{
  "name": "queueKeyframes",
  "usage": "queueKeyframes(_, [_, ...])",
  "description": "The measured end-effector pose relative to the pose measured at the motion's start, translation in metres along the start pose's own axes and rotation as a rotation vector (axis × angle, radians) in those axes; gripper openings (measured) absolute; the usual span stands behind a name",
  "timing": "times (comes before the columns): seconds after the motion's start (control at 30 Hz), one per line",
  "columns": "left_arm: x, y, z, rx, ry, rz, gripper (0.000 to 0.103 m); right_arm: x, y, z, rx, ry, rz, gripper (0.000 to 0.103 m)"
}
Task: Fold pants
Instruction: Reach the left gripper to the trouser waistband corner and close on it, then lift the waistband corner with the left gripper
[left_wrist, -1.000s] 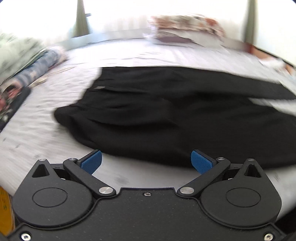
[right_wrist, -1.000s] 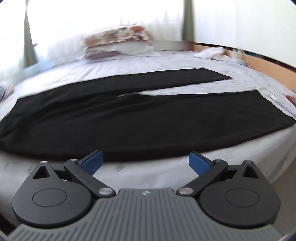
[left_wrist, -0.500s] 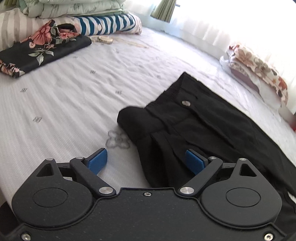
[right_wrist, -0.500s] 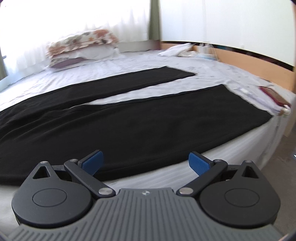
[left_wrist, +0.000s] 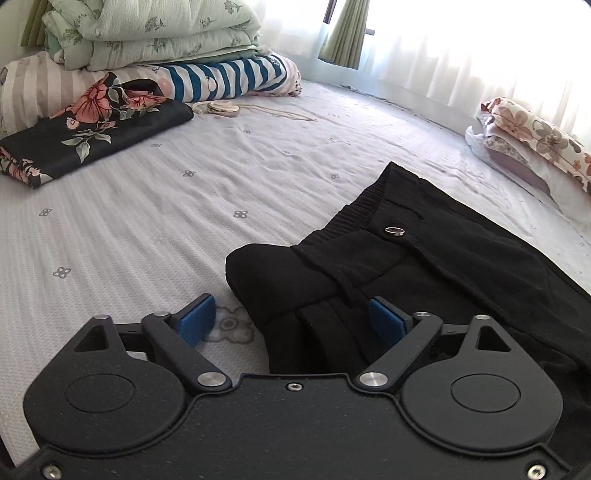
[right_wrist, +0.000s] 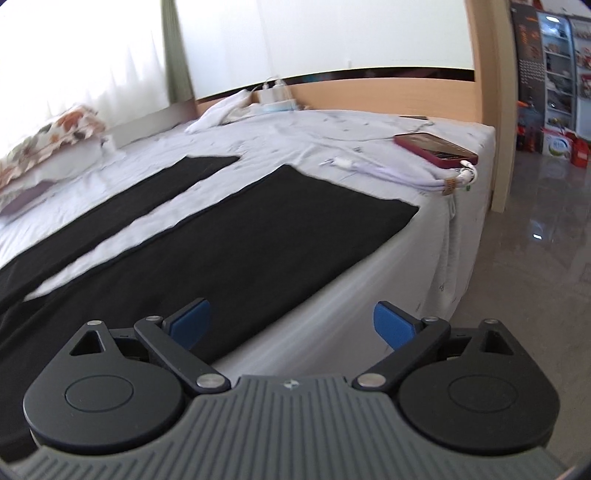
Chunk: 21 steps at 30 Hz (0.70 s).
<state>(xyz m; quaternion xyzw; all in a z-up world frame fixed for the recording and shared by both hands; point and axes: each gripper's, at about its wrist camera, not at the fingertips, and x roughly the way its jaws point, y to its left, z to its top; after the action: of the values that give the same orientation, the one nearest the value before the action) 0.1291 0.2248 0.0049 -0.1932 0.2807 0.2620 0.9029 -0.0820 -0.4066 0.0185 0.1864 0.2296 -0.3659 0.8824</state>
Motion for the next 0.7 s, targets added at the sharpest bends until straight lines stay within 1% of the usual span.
queueKeyframes(0.03, [0.001, -0.001, 0.001, -0.003, -0.005, 0.006, 0.077, 0.005, -0.004, 0.003, 0.013, -0.006, 0.001, 0.101])
queueKeyframes(0.1, [0.002, 0.000, 0.002, -0.014, -0.012, 0.004, 0.066, 0.010, -0.007, 0.007, 0.041, 0.000, -0.002, 0.100])
queueKeyframes(0.17, [0.003, 0.001, 0.003, -0.030, -0.016, 0.004, 0.061, 0.019, -0.008, 0.012, 0.076, 0.006, 0.008, 0.100])
queueKeyframes(0.23, [0.003, 0.002, 0.004, -0.036, -0.023, -0.003, 0.052, 0.026, -0.006, 0.015, 0.090, 0.002, 0.004, 0.100])
queueKeyframes(0.3, [0.002, 0.004, 0.005, -0.045, -0.028, -0.018, 0.037, 0.031, -0.002, 0.015, 0.088, 0.001, -0.002, 0.099])
queueKeyframes(0.33, [0.000, 0.004, 0.006, -0.052, -0.033, -0.028, 0.032, 0.031, 0.001, 0.015, 0.083, -0.001, -0.001, 0.099])
queueKeyframes(0.37, [-0.001, 0.005, 0.007, -0.056, -0.038, -0.039, 0.023, 0.031, 0.003, 0.015, 0.078, -0.005, 0.000, 0.099])
queueKeyframes(0.4, [-0.004, 0.005, 0.008, -0.056, -0.043, -0.045, 0.019, 0.031, 0.006, 0.015, 0.073, -0.011, 0.005, 0.099])
queueKeyframes(0.5, [-0.013, 0.004, 0.014, -0.045, -0.069, -0.056, 0.014, 0.033, 0.010, 0.015, 0.064, -0.015, 0.020, 0.099])
queueKeyframes(0.6, [-0.029, -0.001, 0.019, 0.003, -0.125, -0.052, 0.013, 0.037, 0.012, 0.017, 0.059, -0.014, 0.010, 0.099])
queueKeyframes(0.7, [-0.045, -0.004, 0.025, 0.027, -0.158, -0.045, 0.013, 0.039, 0.011, 0.018, 0.056, -0.013, 0.010, 0.098])
